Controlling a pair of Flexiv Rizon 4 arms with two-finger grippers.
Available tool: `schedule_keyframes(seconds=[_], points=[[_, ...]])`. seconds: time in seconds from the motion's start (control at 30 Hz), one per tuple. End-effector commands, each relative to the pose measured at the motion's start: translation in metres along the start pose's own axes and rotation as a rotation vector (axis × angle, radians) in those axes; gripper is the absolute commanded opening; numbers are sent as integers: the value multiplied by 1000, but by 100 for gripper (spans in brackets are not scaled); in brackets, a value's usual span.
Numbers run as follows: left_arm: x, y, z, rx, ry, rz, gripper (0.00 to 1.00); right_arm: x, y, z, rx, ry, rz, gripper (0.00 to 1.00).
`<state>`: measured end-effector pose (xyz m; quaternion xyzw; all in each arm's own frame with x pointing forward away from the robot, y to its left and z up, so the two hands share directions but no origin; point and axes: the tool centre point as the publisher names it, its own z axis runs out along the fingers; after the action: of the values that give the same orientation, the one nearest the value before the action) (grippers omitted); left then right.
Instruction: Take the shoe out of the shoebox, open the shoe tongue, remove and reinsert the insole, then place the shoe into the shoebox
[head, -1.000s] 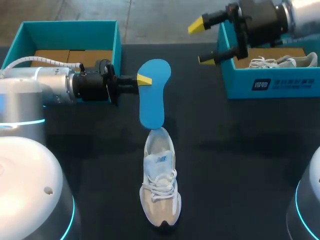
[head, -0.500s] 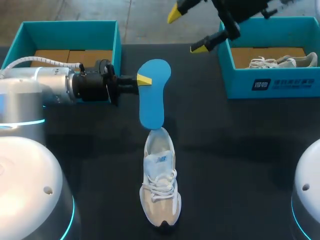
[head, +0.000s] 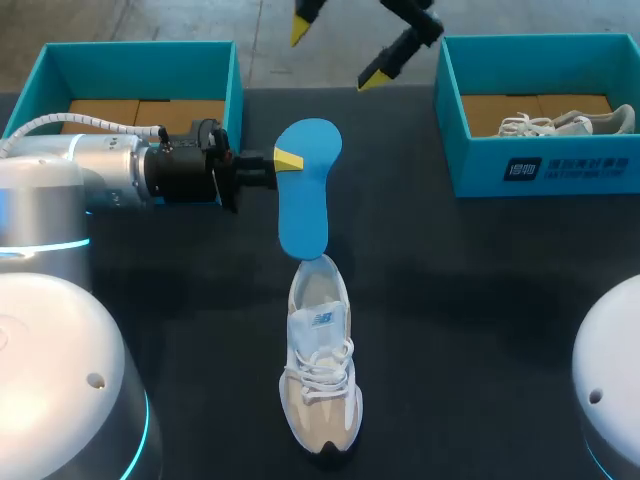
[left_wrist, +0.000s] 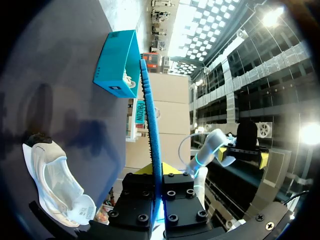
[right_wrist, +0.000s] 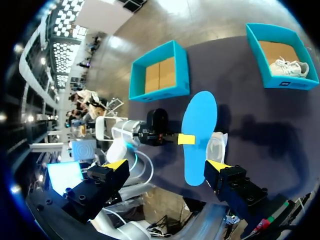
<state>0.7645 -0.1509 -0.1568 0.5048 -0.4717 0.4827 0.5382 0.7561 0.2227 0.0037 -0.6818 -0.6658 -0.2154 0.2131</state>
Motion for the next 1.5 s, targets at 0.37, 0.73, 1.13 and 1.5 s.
schedule_keyframes(seconds=[0.37,0.73,1.13,1.5], points=[[0,1,0,1,-3,0,0,28,-16,33,-26,-460,21,100],[0,1,0,1,-3,0,0,46,-27,53,-37,-530,-1,100],[0,1,0,1,-3,0,0,58,-31,65,-66,-547,-10,100],[0,1,0,1,-3,0,0,48,-41,52,-117,-423,-14,100]])
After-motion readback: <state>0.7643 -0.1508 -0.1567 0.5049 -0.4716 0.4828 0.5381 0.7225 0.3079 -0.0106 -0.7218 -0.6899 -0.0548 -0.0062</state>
